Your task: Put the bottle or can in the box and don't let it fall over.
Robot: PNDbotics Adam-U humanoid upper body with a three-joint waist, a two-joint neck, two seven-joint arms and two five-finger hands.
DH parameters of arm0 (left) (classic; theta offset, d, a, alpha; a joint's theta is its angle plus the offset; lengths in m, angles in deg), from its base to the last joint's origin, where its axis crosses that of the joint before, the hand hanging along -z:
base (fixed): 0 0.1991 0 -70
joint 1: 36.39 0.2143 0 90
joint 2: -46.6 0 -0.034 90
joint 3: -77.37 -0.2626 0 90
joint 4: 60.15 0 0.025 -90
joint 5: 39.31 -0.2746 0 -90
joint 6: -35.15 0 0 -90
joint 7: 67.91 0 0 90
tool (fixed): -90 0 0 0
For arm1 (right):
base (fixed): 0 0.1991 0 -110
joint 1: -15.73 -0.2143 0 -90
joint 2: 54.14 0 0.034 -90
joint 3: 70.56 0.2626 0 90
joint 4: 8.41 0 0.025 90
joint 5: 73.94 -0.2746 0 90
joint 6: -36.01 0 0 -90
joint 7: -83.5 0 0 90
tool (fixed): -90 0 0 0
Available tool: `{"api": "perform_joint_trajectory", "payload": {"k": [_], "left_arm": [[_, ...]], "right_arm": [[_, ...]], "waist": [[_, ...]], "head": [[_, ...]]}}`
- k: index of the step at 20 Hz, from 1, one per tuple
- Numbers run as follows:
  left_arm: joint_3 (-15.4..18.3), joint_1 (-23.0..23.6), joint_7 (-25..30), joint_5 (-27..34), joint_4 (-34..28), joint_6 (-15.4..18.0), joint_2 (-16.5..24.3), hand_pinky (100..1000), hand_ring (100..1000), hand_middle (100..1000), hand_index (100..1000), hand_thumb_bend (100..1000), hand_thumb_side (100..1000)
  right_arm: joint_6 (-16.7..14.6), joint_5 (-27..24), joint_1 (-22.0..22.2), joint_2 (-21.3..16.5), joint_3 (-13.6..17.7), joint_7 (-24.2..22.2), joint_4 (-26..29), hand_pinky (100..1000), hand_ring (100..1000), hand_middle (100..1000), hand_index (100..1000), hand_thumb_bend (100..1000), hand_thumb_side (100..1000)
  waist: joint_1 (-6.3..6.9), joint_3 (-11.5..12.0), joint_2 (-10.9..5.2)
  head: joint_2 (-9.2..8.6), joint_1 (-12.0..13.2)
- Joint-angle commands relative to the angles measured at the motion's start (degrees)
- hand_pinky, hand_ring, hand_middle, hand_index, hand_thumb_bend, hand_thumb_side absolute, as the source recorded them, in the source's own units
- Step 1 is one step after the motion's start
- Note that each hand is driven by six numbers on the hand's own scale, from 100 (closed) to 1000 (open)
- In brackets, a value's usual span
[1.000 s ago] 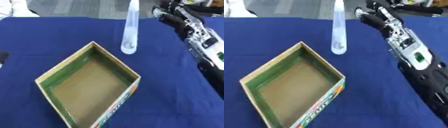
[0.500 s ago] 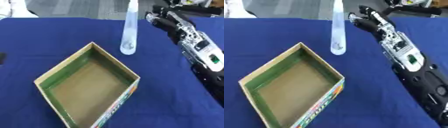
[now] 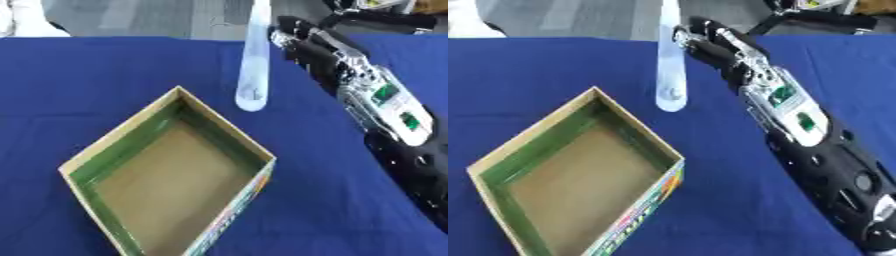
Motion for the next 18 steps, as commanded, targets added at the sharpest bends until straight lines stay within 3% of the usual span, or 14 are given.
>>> {"api": "perform_joint_trajectory", "payload": {"k": [1,18], "left_arm": [[0.1,-0.6,0.2,0.0,-1.1,0.1,0.7,1000,1000,1000,931,582,100],[-0.1,-0.9,0.7,0.0,-1.1,0.0,0.7,1000,1000,1000,931,574,100]], "right_arm": [[0.4,-0.7,-1.1,-0.4,0.5,0.0,3.2,1000,1000,1000,1000,100,470],[0.7,2.1,-1.4,-1.5,0.9,2.1,3.5,1000,1000,1000,1000,100,463]], "waist": [[0.05,0.2,-0.77],[-0.87,0.9,-0.38]], "head": [[-0.61,-0.3],[-1.45,-1.0]]}}
